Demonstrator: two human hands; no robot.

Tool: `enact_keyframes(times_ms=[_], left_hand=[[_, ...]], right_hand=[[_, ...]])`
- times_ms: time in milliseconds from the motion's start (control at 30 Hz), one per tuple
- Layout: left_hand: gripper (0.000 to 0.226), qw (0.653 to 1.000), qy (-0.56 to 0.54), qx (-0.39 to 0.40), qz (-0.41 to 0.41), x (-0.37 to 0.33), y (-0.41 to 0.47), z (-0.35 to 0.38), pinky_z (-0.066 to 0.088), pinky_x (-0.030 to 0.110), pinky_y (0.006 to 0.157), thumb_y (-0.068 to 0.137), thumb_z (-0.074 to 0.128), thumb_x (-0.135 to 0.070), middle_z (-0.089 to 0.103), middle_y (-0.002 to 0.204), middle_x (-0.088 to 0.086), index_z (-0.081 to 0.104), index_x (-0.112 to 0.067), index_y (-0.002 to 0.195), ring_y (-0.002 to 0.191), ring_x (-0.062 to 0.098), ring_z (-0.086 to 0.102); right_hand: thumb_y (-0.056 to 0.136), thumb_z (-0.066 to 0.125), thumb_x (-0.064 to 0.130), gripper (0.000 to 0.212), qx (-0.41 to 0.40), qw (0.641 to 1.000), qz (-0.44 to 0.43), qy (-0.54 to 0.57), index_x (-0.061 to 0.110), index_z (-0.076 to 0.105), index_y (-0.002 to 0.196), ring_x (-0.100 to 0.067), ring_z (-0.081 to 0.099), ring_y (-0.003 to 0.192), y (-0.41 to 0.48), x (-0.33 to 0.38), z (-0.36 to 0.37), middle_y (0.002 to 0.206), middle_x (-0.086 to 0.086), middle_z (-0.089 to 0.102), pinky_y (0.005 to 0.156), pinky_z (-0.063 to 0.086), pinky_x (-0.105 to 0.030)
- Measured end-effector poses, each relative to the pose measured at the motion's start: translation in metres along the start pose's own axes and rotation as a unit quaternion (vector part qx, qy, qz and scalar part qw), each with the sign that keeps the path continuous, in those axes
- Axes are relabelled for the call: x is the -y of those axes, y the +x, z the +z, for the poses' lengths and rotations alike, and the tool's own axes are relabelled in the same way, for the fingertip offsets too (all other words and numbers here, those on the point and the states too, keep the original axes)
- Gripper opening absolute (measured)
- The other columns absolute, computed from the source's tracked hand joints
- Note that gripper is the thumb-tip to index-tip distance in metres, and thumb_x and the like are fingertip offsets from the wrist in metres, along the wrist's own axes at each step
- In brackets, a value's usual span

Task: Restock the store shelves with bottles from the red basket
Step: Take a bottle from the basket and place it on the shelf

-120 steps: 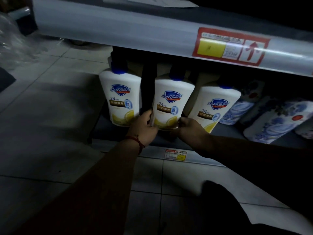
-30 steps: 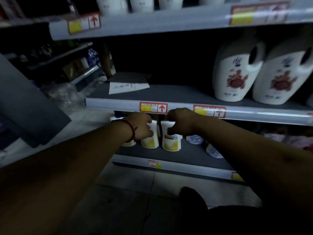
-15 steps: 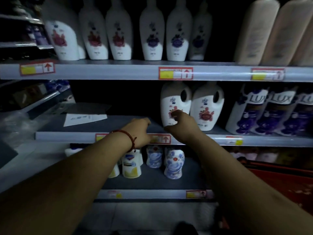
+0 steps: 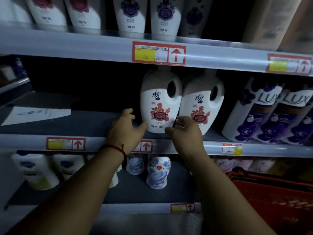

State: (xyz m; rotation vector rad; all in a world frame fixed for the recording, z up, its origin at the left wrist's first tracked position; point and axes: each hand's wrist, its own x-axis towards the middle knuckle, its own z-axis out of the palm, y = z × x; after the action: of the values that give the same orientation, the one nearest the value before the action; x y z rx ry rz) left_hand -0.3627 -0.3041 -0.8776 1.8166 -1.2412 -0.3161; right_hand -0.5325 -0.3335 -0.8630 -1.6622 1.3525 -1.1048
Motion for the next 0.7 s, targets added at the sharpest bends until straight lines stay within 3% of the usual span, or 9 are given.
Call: enact_keyframes(times_ms=[100,167,267,400,600,700], left_hand=[[0.075,0.997,-0.062,0.030,0.031,-0.005,0.010,0.007,0.046,0.035,0.100,0.081,0.074,-0.043,0.056,0.131,-0.007,0.038,-0.024,0.144,0.122,0.015,0.054],[0.070,0.993,-0.095,0.051,0.038,-0.001,0.013,0.014,0.051,0.030,0.092,0.075,0.078,-0.047,0.060,0.116,-0.020,0.045,-0.031,0.134,0.111,0.005,0.060],[0.061,0.991,-0.119,0.054,0.026,0.008,0.023,0.026,0.058,0.037,0.085,0.063,0.078,-0.062,0.069,0.105,-0.018,0.053,-0.038,0.113,0.097,0.002,0.067],[0.056,0.985,-0.156,0.065,0.023,0.012,0.028,0.033,0.060,0.039,0.081,0.061,0.079,-0.060,0.072,0.104,-0.012,0.056,-0.038,0.107,0.093,0.006,0.071],[0.066,0.973,-0.211,0.090,0.030,0.014,0.029,0.028,0.059,0.038,0.086,0.061,0.084,-0.050,0.074,0.108,-0.005,0.061,-0.026,0.118,0.098,0.009,0.071],[0.059,0.971,-0.219,0.093,0.035,0.015,0.029,0.027,0.058,0.036,0.088,0.067,0.086,-0.040,0.074,0.108,-0.006,0.063,-0.022,0.119,0.099,0.007,0.071]], right_hand=[[0.066,0.069,0.025,0.035,-0.003,0.999,0.018,0.040,0.012,0.065,0.098,-0.018,0.069,0.087,0.016,-0.009,0.009,0.088,0.003,0.073,0.084,0.057,-0.045],[0.063,0.067,0.037,0.040,-0.002,0.999,0.002,0.047,0.012,0.066,0.094,-0.018,0.070,0.085,0.024,-0.015,0.015,0.087,0.002,0.074,0.082,0.057,-0.047],[0.067,0.069,0.050,0.042,-0.005,0.999,-0.012,0.042,0.016,0.068,0.091,-0.014,0.071,0.082,0.030,-0.022,0.019,0.085,0.004,0.075,0.079,0.058,-0.045],[0.073,0.075,0.046,0.036,-0.005,0.999,-0.022,0.046,0.017,0.070,0.094,-0.008,0.072,0.084,0.035,-0.030,0.019,0.089,0.007,0.076,0.081,0.059,-0.042],[0.077,0.079,0.035,0.031,-0.028,0.998,-0.045,0.028,0.021,0.069,0.103,-0.002,0.071,0.088,0.033,-0.035,0.021,0.096,0.012,0.075,0.083,0.059,-0.037],[0.076,0.082,0.033,0.035,-0.046,0.998,-0.043,0.022,0.022,0.069,0.106,-0.001,0.070,0.088,0.033,-0.036,0.025,0.096,0.012,0.075,0.084,0.059,-0.035]])
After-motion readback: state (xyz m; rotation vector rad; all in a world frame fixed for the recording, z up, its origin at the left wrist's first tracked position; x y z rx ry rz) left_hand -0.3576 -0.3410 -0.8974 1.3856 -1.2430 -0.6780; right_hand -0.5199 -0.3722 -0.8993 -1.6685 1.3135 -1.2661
